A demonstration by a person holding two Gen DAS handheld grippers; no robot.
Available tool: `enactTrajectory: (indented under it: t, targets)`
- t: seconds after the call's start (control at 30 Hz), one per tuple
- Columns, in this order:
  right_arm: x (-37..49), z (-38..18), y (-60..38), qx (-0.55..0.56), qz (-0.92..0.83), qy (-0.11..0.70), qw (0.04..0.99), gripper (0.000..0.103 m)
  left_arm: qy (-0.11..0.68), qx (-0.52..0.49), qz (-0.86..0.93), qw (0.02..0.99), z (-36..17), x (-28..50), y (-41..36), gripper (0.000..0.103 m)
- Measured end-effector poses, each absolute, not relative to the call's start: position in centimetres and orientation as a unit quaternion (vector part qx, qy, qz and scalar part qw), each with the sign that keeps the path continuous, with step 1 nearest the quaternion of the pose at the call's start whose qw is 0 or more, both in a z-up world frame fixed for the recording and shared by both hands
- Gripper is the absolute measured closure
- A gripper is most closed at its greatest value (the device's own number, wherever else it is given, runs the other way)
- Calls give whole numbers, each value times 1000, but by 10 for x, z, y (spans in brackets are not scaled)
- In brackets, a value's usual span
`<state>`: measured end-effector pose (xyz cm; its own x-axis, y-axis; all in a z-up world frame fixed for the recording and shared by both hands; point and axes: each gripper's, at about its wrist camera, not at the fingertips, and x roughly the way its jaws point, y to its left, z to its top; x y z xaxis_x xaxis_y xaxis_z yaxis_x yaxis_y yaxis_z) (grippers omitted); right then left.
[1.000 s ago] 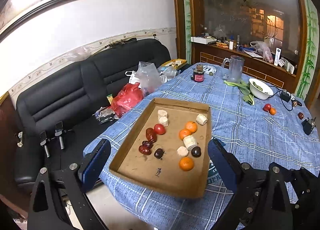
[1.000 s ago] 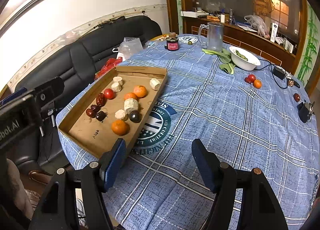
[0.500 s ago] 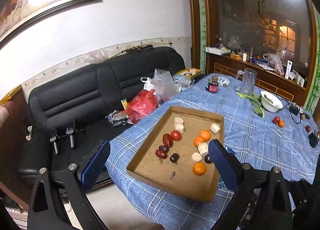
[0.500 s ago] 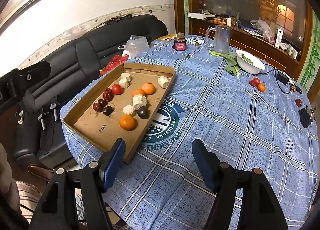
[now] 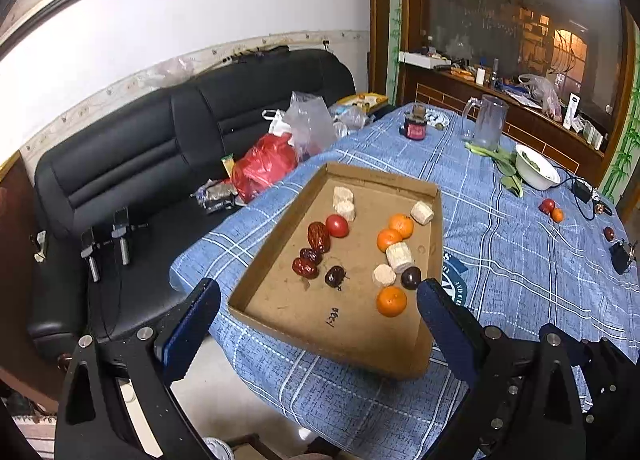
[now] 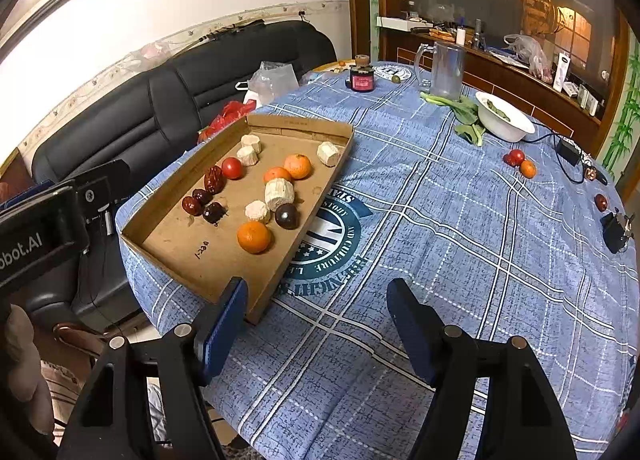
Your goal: Organize fruits
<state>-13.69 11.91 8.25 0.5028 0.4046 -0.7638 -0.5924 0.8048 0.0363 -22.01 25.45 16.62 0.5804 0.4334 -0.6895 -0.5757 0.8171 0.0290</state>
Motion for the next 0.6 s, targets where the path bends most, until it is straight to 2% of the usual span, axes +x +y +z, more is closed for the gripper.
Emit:
enactTrajectory:
  t: [0.6]
  targets:
    - [-112,63,138,-120,294,434,843,26,411,-91,270,866,141,-182,267,4]
